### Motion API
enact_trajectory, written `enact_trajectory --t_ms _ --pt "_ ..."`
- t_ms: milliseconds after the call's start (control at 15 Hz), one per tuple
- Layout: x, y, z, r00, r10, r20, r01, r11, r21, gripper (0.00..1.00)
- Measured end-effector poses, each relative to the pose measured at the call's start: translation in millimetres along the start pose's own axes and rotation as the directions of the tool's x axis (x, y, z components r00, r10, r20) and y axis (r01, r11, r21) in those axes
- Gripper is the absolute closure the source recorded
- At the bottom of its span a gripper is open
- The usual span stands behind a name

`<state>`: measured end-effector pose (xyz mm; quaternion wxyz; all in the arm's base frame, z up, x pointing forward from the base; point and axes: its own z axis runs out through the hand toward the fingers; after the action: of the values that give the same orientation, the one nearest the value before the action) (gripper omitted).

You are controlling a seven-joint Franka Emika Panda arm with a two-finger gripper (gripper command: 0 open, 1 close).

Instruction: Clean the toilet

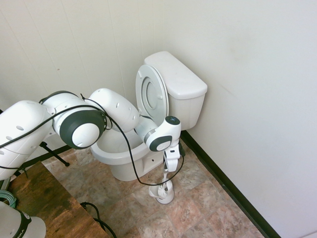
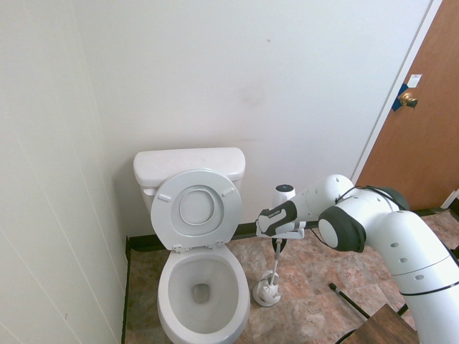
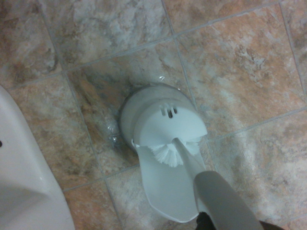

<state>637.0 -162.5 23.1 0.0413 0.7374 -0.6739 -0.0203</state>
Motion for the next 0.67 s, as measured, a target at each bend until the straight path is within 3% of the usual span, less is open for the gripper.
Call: enact_trajectory --t_ms 667 --pt "4.8 90.3 -121.3 0.999 -0.024 -0.029 0.026 0.997 0.077 1.00"
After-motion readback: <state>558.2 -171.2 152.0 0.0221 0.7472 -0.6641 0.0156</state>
